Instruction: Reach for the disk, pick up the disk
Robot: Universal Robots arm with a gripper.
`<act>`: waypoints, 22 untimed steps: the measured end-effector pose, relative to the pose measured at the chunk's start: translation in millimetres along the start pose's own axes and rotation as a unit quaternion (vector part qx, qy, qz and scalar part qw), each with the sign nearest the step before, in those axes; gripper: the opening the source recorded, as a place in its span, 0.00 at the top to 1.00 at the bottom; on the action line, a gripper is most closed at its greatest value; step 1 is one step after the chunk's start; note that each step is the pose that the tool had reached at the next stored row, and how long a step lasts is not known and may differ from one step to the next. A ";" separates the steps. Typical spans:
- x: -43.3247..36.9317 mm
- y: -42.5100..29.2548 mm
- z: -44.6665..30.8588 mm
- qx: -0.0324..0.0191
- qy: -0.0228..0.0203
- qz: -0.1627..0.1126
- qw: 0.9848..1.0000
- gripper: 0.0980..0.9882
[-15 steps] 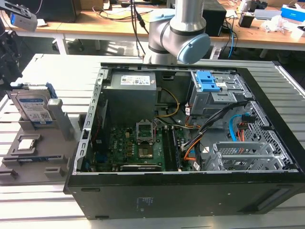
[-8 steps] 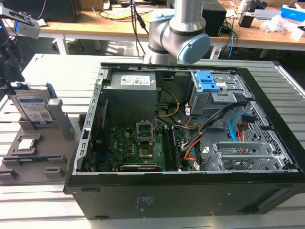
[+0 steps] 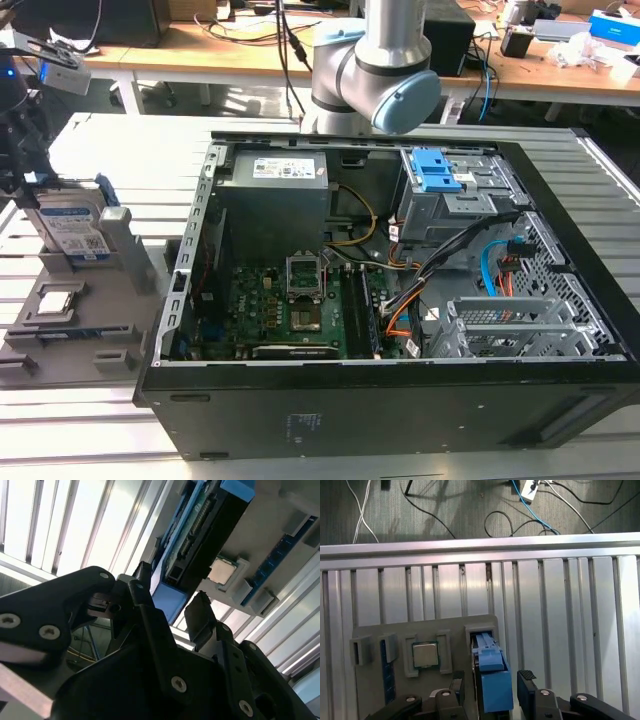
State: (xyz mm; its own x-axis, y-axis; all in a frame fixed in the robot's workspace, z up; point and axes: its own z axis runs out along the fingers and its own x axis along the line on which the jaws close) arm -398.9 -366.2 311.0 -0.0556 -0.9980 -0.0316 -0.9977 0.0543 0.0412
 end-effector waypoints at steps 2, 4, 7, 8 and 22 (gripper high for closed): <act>0.1 -0.2 2.4 0.000 0.000 -0.001 1.000 0.50; 0.1 -0.3 4.3 0.000 0.000 -0.002 1.000 0.50; 0.2 -0.4 7.4 0.000 0.000 -0.002 1.000 0.50; 0.3 -0.5 8.4 0.000 0.000 -0.003 1.000 0.50; -1.1 -0.7 16.3 -0.001 0.001 -0.018 1.000 0.50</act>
State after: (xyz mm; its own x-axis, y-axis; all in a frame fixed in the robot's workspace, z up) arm -398.8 -364.6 294.7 -0.0189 -0.9993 -0.0316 -0.9990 0.0176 0.0413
